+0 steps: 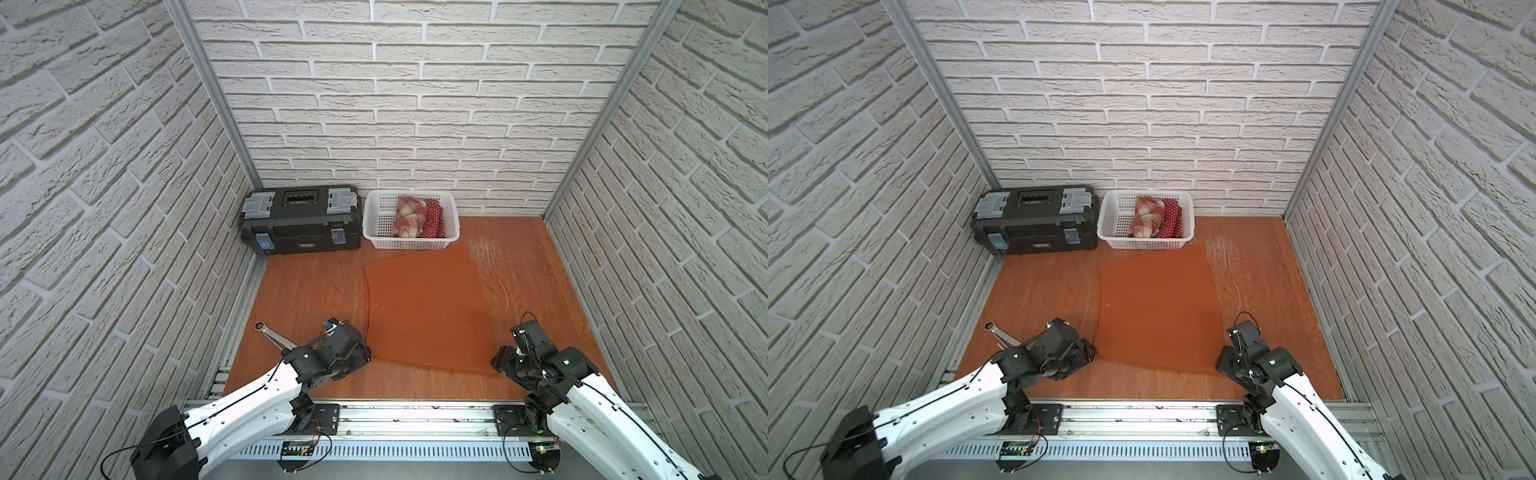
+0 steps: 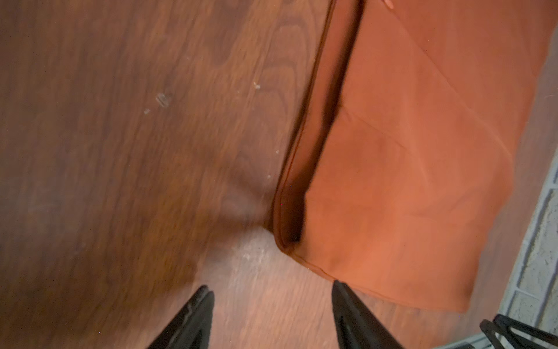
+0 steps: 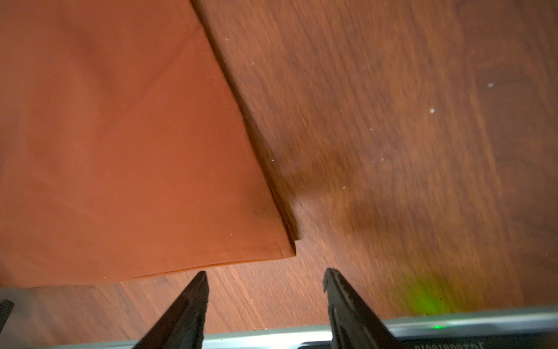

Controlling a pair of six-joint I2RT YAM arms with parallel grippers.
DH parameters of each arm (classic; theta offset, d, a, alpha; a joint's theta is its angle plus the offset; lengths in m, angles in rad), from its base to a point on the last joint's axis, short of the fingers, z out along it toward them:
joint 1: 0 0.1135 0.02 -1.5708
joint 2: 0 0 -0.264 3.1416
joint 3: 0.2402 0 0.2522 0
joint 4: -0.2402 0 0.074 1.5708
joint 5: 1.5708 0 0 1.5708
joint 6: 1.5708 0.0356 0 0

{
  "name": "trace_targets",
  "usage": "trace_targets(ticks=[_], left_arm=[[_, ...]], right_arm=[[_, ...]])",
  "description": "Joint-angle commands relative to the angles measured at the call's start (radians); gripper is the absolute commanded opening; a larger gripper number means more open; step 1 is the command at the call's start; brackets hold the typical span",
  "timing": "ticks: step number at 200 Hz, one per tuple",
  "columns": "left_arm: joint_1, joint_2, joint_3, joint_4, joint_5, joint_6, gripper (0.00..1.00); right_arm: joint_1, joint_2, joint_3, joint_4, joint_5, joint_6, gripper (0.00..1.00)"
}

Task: Roll up the skirts
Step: Fold the skirt at the center of the board.

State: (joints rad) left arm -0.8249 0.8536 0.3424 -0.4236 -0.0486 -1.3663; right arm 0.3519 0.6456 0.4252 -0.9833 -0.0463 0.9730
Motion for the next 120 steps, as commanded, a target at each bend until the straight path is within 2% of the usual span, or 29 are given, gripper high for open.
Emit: trace_targets(ticks=[1, 23, 41, 67, 79, 120], left_arm=[[0.011, 0.087, 0.0, 0.173, -0.033, 0.0, 0.67], [0.016, 0.19, 0.01, 0.262, -0.023, -0.004, 0.65], [0.017, 0.246, 0.006, 0.287, -0.018, -0.008, 0.56], [0.036, 0.242, -0.009, 0.274, -0.019, -0.009, 0.25], [0.042, 0.227, -0.004, 0.243, -0.03, 0.001, 0.15], [0.063, 0.197, 0.006, 0.212, -0.043, 0.023, 0.05]], right_arm=[[0.008, 0.056, -0.012, 0.047, 0.007, 0.046, 0.63], [0.007, 0.098, -0.002, 0.057, 0.013, 0.042, 0.63], [0.007, 0.115, -0.01, 0.075, 0.012, 0.045, 0.63], [0.01, 0.129, -0.02, 0.095, 0.009, 0.056, 0.6], [0.011, 0.125, -0.024, 0.094, 0.007, 0.064, 0.59], [0.024, 0.121, -0.037, 0.079, -0.02, 0.107, 0.52]])
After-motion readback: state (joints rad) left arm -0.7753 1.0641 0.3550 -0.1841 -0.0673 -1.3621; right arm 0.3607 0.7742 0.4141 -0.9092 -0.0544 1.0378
